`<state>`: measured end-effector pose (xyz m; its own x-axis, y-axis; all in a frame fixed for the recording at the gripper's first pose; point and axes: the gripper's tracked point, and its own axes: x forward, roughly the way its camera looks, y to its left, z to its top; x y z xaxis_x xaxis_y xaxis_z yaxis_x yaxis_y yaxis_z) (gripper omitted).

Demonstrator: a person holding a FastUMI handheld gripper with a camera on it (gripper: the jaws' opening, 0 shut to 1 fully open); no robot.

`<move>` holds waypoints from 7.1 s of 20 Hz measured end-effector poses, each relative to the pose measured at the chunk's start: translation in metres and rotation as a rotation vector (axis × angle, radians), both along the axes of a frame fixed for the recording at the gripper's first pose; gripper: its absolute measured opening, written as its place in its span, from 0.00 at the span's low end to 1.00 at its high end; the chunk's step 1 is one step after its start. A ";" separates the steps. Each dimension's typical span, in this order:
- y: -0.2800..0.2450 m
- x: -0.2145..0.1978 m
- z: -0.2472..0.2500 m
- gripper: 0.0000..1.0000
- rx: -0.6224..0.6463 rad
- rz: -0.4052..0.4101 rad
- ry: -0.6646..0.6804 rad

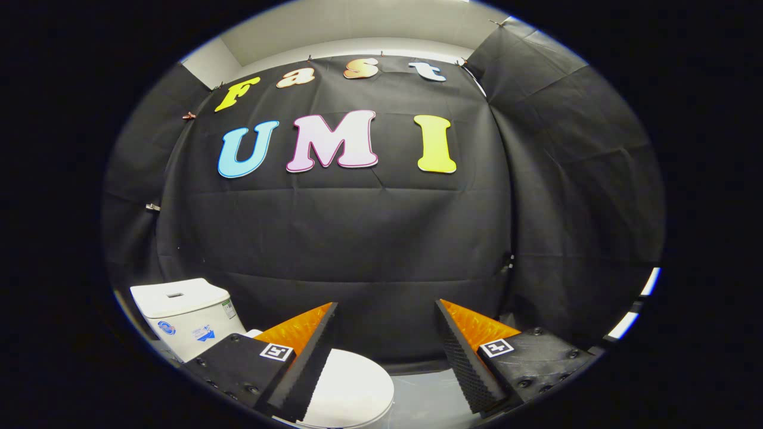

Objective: Open the toilet lid.

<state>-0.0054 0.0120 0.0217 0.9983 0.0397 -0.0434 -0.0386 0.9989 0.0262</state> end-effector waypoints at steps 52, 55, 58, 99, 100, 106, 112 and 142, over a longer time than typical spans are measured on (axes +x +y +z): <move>0.035 -0.131 -0.297 0.05 1.225 -0.086 0.738; 0.031 -0.132 -0.294 0.05 1.208 -0.096 0.738; 0.031 -0.131 -0.291 0.05 1.191 -0.105 0.745; 0.179 -0.083 -0.021 0.05 0.390 -0.077 0.473; 0.185 -0.083 -0.017 0.05 0.387 -0.075 0.466; 0.222 -0.081 0.005 0.05 0.326 -0.062 0.432; 0.252 -0.078 0.020 0.05 0.291 -0.058 0.415; 0.405 -0.075 0.053 0.05 0.060 -0.040 0.289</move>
<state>-0.0806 0.4168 0.0745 0.9456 0.0121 -0.3252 0.0181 0.9958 0.0897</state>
